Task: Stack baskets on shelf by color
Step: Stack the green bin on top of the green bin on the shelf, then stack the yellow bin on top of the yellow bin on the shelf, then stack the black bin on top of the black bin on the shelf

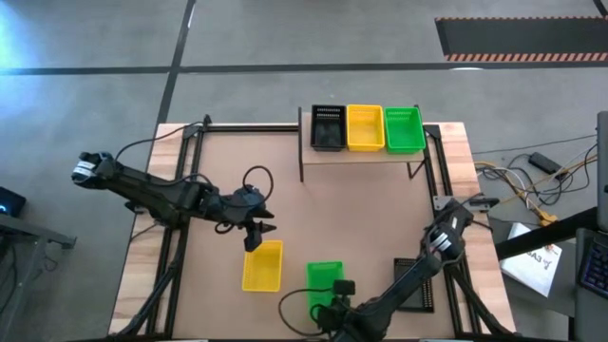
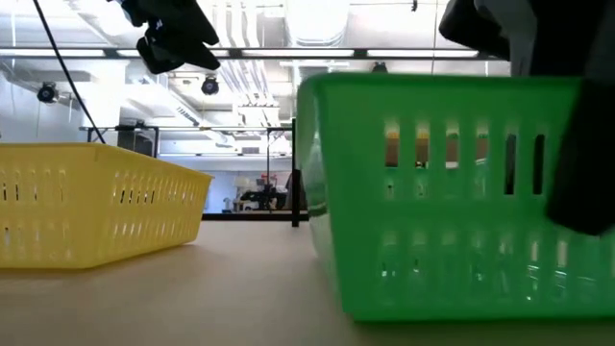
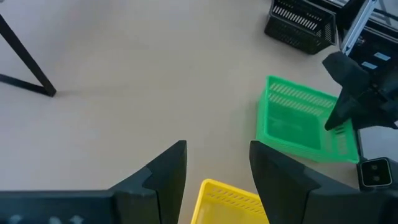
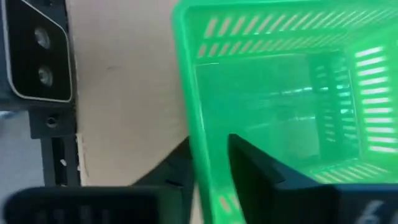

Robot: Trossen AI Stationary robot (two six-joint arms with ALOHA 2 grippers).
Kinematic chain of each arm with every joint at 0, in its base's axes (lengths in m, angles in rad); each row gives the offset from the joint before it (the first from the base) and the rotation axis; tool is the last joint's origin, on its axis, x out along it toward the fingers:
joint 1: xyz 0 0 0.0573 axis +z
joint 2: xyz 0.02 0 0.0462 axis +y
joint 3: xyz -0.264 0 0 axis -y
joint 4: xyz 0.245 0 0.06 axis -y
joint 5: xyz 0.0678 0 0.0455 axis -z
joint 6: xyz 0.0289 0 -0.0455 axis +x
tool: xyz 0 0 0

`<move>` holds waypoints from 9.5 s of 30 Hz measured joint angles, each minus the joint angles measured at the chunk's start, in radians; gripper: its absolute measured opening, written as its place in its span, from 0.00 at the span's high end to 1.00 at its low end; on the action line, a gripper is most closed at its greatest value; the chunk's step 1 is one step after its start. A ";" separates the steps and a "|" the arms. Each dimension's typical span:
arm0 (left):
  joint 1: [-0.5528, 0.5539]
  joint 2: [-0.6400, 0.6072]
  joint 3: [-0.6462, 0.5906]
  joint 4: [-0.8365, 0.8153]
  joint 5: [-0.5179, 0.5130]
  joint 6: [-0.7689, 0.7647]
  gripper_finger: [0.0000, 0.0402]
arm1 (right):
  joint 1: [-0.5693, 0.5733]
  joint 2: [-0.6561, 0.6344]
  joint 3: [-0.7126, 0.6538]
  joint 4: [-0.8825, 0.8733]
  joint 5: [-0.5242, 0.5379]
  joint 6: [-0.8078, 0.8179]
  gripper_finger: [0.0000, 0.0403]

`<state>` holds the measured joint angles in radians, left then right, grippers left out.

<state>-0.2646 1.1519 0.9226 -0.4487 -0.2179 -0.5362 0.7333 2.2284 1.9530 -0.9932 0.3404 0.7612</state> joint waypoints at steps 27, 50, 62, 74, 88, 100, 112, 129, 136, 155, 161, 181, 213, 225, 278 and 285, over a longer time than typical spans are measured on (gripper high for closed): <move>0.003 0.021 0.000 0.331 0.041 0.263 0.60 | -0.236 -0.708 -0.010 -0.422 0.105 -0.165 0.98; 0.087 0.055 0.000 0.339 -0.026 0.282 0.60 | -1.034 -1.235 -0.511 -0.498 0.086 -1.269 0.98; 0.106 0.095 0.003 0.462 -0.026 0.282 0.60 | -1.382 -1.161 -0.584 -0.307 -0.172 -1.553 0.98; 0.108 0.093 0.009 0.486 -0.026 0.285 0.60 | -1.445 -1.102 -0.588 -0.348 -0.272 -1.592 0.98; 0.108 0.092 0.009 0.486 -0.026 0.286 0.60 | -1.450 -1.100 -0.588 -0.299 -0.291 -1.592 0.71; 0.108 0.091 0.012 0.470 -0.025 0.282 0.60 | -1.406 -1.173 -0.517 -0.300 -0.269 -1.231 0.56; 0.054 0.089 0.132 -0.107 0.243 0.280 0.60 | -0.835 -1.181 -0.630 -0.210 -0.135 -0.529 0.58; -0.286 0.091 -0.094 0.056 0.306 -0.108 0.60 | -0.301 -0.878 -0.685 -0.119 0.144 0.069 0.58; -0.431 0.159 -0.140 0.223 0.125 -0.089 0.60 | -0.184 -0.793 -0.600 -0.116 0.252 0.093 0.58; -0.470 0.470 -0.095 0.318 -0.070 -0.174 0.73 | 0.118 -0.794 -0.583 -0.116 0.378 0.458 0.58; -0.446 0.489 -0.086 0.309 -0.102 -0.189 0.97 | 0.165 -0.797 -0.583 -0.116 0.372 0.503 0.58; -0.068 0.502 0.527 0.093 0.141 -0.054 1.00 | 0.370 -0.802 -0.583 -0.138 0.367 0.660 0.58; 0.536 0.898 1.160 0.064 0.382 0.852 1.00 | 0.223 -0.814 -0.585 -0.304 0.366 0.889 0.75; 0.579 0.983 1.154 0.083 0.376 0.946 1.00 | 0.164 -0.814 -0.584 -0.275 0.363 0.978 0.83; 0.570 0.995 1.027 0.308 0.296 0.937 0.78 | 0.160 -0.814 -0.584 -0.226 0.359 1.035 0.83; 0.561 0.979 1.101 0.262 0.316 0.936 0.61 | 0.160 -0.814 -0.584 -0.228 0.359 1.027 0.83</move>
<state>0.2968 2.1304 2.0237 -0.1867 0.0982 0.4000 0.8936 1.4143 1.3693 -1.2213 0.6991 1.7886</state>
